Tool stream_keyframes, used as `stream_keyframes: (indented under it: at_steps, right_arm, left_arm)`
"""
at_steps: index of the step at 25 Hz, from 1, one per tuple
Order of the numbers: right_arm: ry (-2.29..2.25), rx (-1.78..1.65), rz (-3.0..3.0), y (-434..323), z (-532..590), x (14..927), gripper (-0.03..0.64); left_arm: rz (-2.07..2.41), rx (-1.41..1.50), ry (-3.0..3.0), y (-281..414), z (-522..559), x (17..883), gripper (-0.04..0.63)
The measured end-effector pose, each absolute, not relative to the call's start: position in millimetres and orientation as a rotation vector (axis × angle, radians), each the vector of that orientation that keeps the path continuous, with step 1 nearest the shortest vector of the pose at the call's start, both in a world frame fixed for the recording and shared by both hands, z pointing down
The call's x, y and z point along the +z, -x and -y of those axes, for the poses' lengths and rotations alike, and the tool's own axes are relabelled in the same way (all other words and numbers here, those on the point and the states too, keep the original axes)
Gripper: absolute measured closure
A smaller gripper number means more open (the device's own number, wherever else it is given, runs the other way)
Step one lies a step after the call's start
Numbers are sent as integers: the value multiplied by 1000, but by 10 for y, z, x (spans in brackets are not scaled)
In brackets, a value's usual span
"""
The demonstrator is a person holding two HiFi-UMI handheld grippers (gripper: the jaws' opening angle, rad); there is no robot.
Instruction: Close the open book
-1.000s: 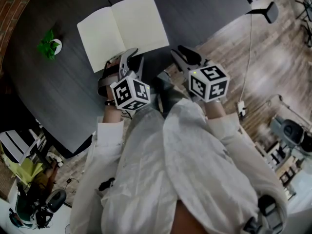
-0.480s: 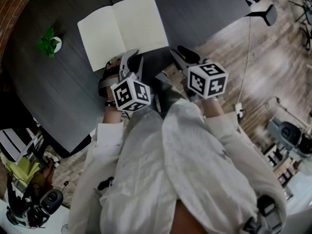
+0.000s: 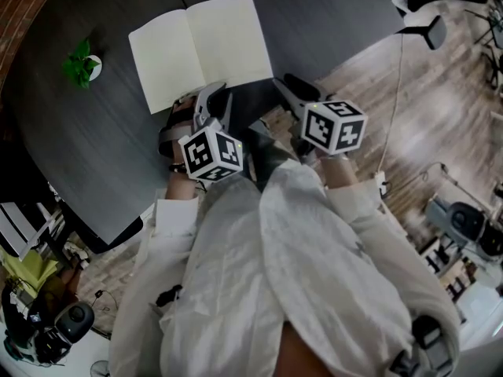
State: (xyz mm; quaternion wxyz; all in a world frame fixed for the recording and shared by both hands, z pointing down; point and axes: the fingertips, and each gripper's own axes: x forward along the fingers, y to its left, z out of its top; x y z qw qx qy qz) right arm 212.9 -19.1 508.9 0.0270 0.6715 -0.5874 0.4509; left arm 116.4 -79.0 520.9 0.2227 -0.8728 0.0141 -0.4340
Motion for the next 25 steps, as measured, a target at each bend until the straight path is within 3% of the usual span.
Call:
stream_keyframes:
  at_steps: [25]
  right_arm:
    - [-2045, 1880, 1906, -1983, 498, 5056, 466]
  left_arm:
    - [-71, -1125, 2485, -1168, 813, 5106, 551]
